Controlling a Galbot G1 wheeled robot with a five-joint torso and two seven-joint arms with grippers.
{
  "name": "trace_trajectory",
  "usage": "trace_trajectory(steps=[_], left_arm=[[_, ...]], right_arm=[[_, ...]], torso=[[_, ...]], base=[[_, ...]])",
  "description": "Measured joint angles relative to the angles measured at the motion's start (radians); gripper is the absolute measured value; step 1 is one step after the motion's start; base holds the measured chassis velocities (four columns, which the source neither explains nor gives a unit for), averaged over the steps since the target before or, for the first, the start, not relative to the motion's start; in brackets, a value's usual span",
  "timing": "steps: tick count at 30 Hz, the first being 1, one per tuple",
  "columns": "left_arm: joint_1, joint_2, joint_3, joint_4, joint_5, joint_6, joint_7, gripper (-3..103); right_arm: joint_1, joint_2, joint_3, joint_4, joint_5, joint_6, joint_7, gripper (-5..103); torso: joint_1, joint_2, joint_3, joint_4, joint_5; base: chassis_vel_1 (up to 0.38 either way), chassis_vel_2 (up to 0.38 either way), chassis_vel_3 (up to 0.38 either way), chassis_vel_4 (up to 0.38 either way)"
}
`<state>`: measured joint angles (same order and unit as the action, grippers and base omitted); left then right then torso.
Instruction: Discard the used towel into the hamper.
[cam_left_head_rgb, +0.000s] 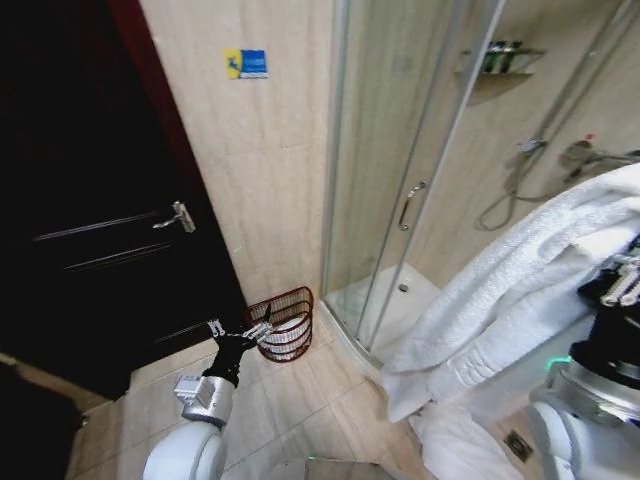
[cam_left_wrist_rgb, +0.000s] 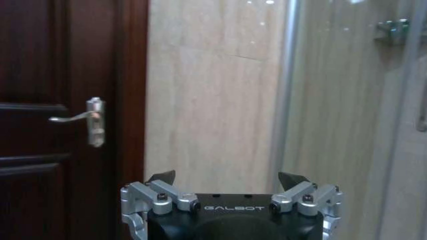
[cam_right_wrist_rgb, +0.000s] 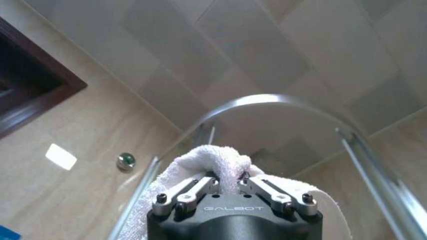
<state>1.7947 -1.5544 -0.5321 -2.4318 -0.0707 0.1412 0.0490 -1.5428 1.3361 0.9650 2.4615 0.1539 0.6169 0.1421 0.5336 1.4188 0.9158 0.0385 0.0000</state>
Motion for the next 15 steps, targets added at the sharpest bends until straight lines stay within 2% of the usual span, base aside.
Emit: trace_trajectory(steps=[10,15], left_arm=[[0.0,0.0,0.0,0.0,0.0,0.0,0.0,100],[0.0,0.0,0.0,0.0,0.0,0.0,0.0,100]], right_arm=[[0.003,0.0,0.005,-0.007,-0.002,-0.003,0.001,11],[0.003,0.005,0.003,-0.008,-0.017,-0.005,0.002,11]], torso=[[0.0,0.0,0.0,0.0001,0.0],[0.0,0.0,0.0,0.0002,0.0]], base=[[0.088,0.074,0.079,0.081],[0.019,0.031,0.034,0.042]])
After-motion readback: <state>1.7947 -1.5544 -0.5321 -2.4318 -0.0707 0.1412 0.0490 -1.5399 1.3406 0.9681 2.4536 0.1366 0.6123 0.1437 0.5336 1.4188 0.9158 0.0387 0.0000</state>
